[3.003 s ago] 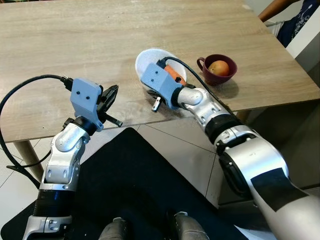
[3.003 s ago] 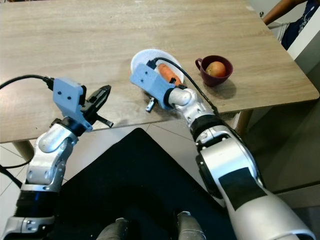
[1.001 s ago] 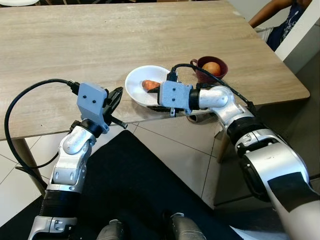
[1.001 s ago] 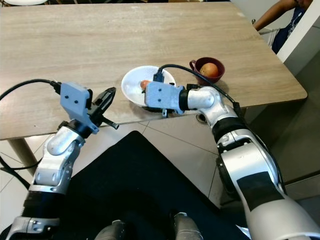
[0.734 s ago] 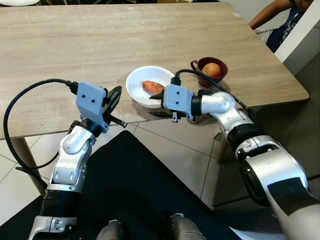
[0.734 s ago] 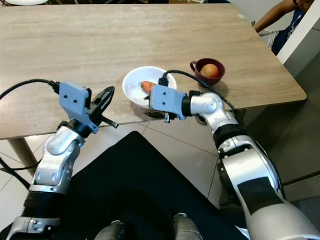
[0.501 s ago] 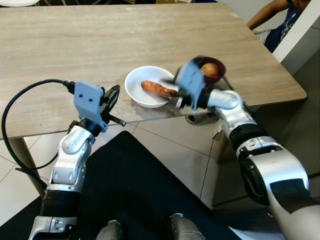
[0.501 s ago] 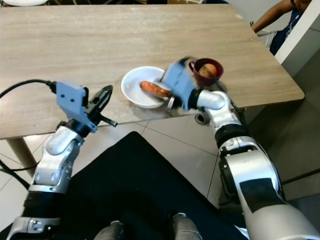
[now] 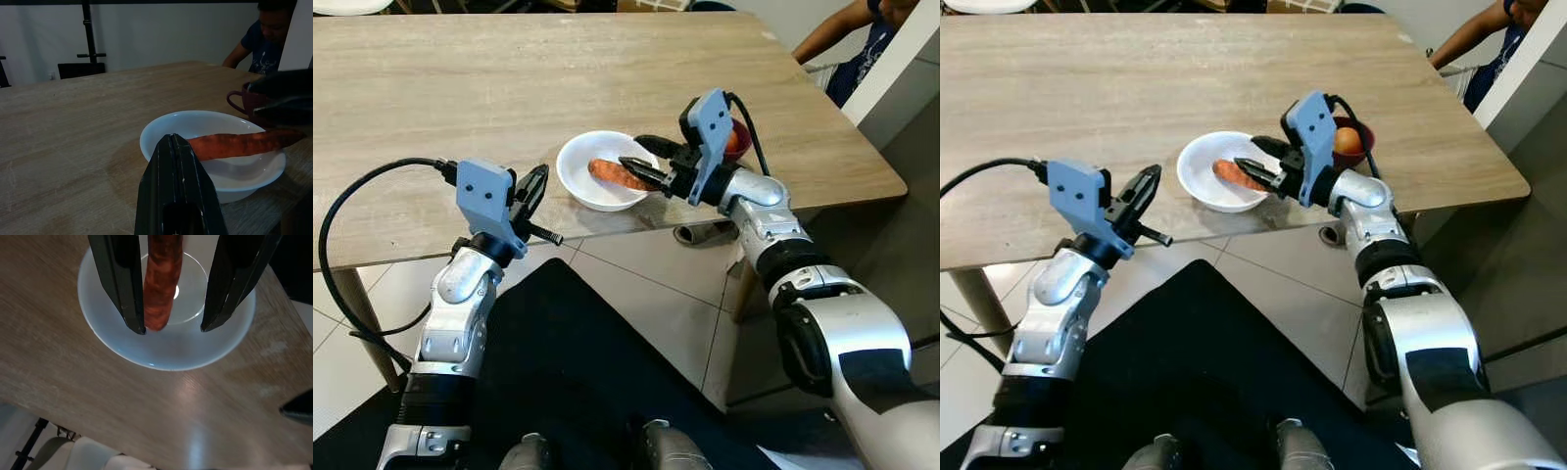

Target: Restocking fridge

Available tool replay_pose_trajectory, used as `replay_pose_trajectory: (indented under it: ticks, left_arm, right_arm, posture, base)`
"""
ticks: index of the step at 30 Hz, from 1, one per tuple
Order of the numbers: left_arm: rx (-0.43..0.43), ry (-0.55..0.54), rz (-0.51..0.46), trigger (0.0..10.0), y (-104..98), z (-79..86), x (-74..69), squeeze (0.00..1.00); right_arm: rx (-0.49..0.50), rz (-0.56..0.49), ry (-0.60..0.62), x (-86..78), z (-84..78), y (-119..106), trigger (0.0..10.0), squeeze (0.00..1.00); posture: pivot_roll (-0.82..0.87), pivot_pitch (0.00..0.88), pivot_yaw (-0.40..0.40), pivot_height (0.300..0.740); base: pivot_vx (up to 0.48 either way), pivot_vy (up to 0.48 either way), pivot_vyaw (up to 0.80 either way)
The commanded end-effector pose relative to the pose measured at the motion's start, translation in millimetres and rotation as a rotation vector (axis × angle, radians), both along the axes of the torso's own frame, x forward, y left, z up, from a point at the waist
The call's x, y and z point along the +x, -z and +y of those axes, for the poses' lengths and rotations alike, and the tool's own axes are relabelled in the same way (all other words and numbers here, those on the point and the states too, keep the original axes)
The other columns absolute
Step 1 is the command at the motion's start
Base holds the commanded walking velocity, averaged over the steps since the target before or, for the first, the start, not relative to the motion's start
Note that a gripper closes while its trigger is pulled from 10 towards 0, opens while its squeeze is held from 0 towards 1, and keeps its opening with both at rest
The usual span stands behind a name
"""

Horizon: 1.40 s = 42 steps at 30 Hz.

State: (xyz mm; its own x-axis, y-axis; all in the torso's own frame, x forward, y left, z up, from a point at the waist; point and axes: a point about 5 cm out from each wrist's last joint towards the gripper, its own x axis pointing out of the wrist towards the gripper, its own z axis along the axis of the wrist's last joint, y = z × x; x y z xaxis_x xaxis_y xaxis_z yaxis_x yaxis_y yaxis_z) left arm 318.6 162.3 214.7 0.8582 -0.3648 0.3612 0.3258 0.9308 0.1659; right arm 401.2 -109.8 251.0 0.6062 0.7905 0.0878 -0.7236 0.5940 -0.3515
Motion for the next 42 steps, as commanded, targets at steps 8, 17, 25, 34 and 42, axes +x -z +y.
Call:
replay_pose_trajectory:
  ticks: [8,17,25,34,42]
  left_arm:
    - [-0.011,0.016,0.011,10.0,5.0,-3.3,-3.2,0.00]
    - [-0.010,0.021,0.016,10.0,6.1,-3.5,-3.4,0.00]
    - [-0.008,0.031,0.015,10.0,5.5,-4.6,-2.8,0.00]
    - [-0.005,0.037,0.015,10.0,5.8,-3.8,-3.5,0.00]
    - [-0.001,0.040,0.014,10.0,6.2,-4.0,-3.6,0.00]
  right_arm:
    - [-0.067,0.073,0.233,6.7,-22.0,22.4,10.0,1.00]
    - [0.006,0.146,0.272,8.0,-29.0,27.1,10.0,0.01]
    - [-0.045,0.253,0.238,5.4,-30.1,42.5,10.0,0.00]
    - [-0.002,0.279,0.186,5.5,-31.2,34.9,10.0,0.00]
    - [0.005,0.280,0.177,5.7,-31.4,32.1,10.0,0.00]
  posture:
    - [-0.03,0.179,-0.084,0.740]
    - [-0.03,0.179,-0.080,0.740]
    - [-0.03,0.173,-0.078,0.740]
    - [-0.03,0.167,-0.079,0.740]
    - [-0.04,0.157,-0.078,0.740]
  base:
    - [0.000,0.000,0.00]
    - [0.000,0.000,0.00]
    - [0.000,0.000,0.00]
    - [0.000,0.000,0.00]
    - [0.000,0.000,0.00]
